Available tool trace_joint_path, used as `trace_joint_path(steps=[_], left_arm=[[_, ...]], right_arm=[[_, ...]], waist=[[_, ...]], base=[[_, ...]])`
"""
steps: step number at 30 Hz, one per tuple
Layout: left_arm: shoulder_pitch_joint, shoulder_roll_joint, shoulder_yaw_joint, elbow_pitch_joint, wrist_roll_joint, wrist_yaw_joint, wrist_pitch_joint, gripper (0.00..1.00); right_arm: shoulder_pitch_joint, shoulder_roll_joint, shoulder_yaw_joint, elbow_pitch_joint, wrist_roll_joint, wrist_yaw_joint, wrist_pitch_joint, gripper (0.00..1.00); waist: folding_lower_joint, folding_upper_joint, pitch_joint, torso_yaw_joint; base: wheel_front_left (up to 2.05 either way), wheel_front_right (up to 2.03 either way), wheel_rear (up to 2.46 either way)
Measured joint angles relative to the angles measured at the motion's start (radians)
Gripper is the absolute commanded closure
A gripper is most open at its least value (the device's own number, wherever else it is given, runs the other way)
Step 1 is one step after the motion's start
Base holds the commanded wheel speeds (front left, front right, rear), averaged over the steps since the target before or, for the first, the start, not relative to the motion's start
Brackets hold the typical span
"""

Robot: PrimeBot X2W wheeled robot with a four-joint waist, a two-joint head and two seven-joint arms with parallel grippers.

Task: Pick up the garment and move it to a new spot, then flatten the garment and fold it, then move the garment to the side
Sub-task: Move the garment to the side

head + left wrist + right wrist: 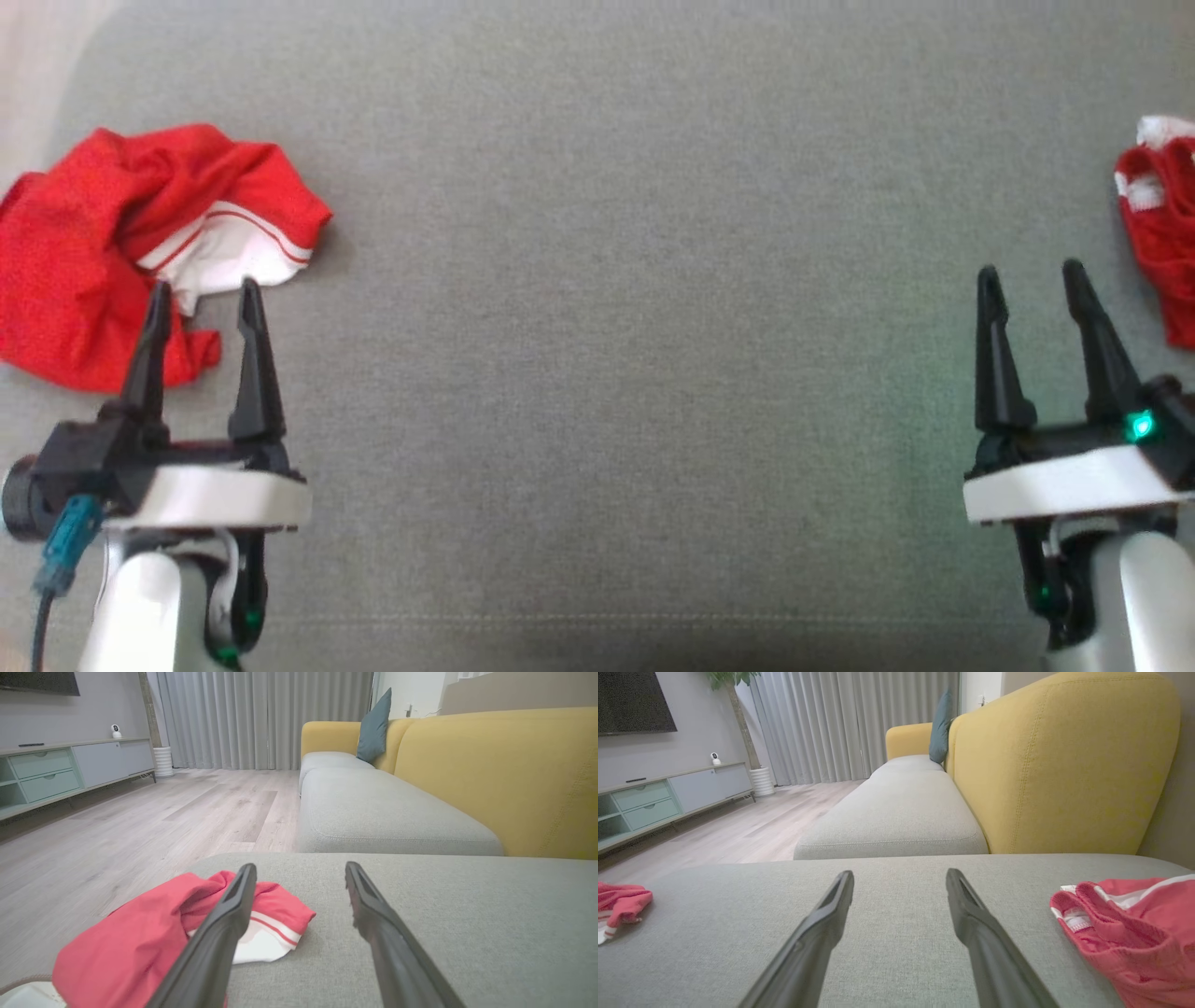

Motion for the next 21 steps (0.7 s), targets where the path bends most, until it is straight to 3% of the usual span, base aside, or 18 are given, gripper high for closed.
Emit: trace_joint_path(steps=[9,21], left_arm=[[0.074,-0.003,0.020,0.007,0.033,-0.055,0.000,0.00],[0.200,-0.007,-0.020,0.033,0.075,-0.081,0.000,0.00]], right_arm=[[0.087,0.011,0.006,-0.012,0.000,0.000,0.023,0.00],[0.204,0.026,0.017,-0.029,0.005,0.000,0.044,0.00]], waist=[[0.0000,0.0000,-0.068,0.000],[0.0000,0.0000,-0.175,-0.017]], base=[[0.00,0.00,0.00],[0.00,0.00,0.00]])
